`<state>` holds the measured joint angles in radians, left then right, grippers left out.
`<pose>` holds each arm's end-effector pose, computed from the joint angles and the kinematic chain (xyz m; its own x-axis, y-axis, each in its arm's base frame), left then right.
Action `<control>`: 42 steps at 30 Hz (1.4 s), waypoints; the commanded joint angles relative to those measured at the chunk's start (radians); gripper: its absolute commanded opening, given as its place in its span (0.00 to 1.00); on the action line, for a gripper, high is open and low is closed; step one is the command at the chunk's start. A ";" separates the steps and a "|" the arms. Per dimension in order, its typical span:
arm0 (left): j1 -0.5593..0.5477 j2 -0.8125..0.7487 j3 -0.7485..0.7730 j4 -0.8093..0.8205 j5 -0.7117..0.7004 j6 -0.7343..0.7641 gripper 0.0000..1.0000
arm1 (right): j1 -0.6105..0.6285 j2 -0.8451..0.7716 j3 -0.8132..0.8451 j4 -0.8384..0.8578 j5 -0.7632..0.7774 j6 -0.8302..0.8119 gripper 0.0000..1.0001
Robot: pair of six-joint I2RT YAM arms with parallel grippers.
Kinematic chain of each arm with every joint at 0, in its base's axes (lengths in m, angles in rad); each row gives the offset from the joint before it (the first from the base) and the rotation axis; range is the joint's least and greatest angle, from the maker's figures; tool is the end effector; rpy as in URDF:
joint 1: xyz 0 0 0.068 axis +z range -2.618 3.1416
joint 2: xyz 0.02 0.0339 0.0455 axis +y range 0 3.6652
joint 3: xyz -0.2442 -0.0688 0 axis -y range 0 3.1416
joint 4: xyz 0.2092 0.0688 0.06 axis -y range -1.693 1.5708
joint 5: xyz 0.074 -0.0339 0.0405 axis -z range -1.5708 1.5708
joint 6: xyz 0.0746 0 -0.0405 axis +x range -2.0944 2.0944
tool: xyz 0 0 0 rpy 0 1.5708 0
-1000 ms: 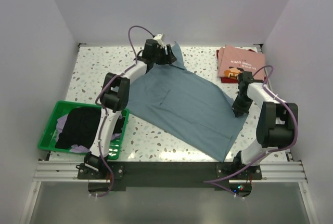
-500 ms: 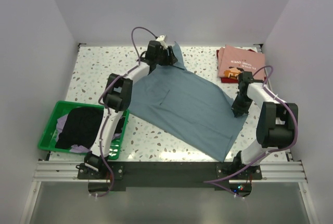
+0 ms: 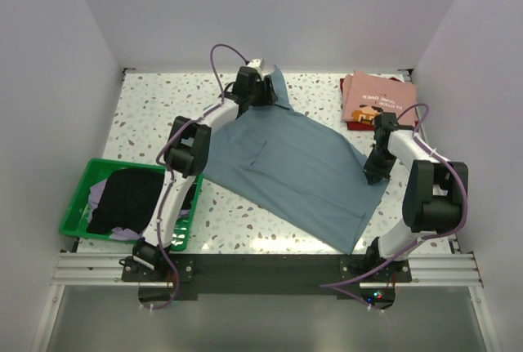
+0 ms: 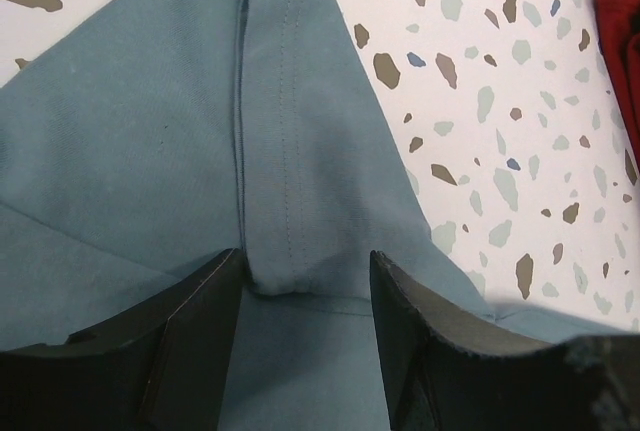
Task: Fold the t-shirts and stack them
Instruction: Fold the tshirt
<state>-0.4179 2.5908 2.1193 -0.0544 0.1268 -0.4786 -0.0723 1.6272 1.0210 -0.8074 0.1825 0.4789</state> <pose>0.5169 -0.2398 0.1254 -0.6387 -0.2162 -0.7385 0.2348 0.8592 -0.4547 0.2613 -0.0325 0.1419 -0.8285 0.5143 -0.2215 0.5421 0.8358 -0.0869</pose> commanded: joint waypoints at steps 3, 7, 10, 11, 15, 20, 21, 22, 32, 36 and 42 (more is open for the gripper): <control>-0.007 -0.009 0.008 -0.005 -0.064 0.017 0.59 | -0.001 -0.027 -0.007 -0.009 -0.014 -0.008 0.01; -0.009 -0.003 0.005 0.001 -0.049 0.017 0.54 | -0.001 -0.021 -0.006 -0.009 -0.015 -0.013 0.01; -0.010 0.003 0.007 0.002 -0.038 0.015 0.43 | -0.001 -0.018 -0.002 -0.009 -0.017 -0.014 0.01; -0.012 0.002 0.007 0.004 -0.036 0.012 0.40 | -0.003 -0.018 -0.001 -0.009 -0.017 -0.016 0.01; -0.015 0.009 0.013 0.005 -0.033 0.006 0.28 | -0.001 -0.021 0.004 -0.012 -0.011 -0.023 0.01; -0.015 0.002 0.021 0.013 -0.039 -0.009 0.10 | -0.003 -0.032 0.008 -0.032 0.006 -0.037 0.01; -0.015 -0.011 0.019 0.014 -0.044 -0.011 0.07 | -0.003 -0.036 0.010 -0.036 0.012 -0.039 0.01; -0.015 -0.017 0.016 0.024 -0.058 -0.011 0.00 | -0.001 -0.041 0.011 -0.042 0.015 -0.042 0.01; -0.018 -0.193 -0.151 0.122 -0.102 0.034 0.00 | -0.003 -0.049 0.057 -0.110 0.038 -0.075 0.01; -0.018 -0.280 -0.235 0.133 -0.121 0.080 0.00 | -0.001 -0.033 0.073 -0.137 0.037 -0.080 0.01; -0.018 -0.383 -0.367 0.143 -0.124 0.103 0.00 | -0.001 -0.027 0.077 -0.183 0.025 -0.102 0.00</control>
<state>-0.4290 2.3024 1.8004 0.0257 0.0269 -0.4210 -0.0731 1.5978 1.0660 -0.9360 0.1944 0.4042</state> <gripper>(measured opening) 0.029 0.011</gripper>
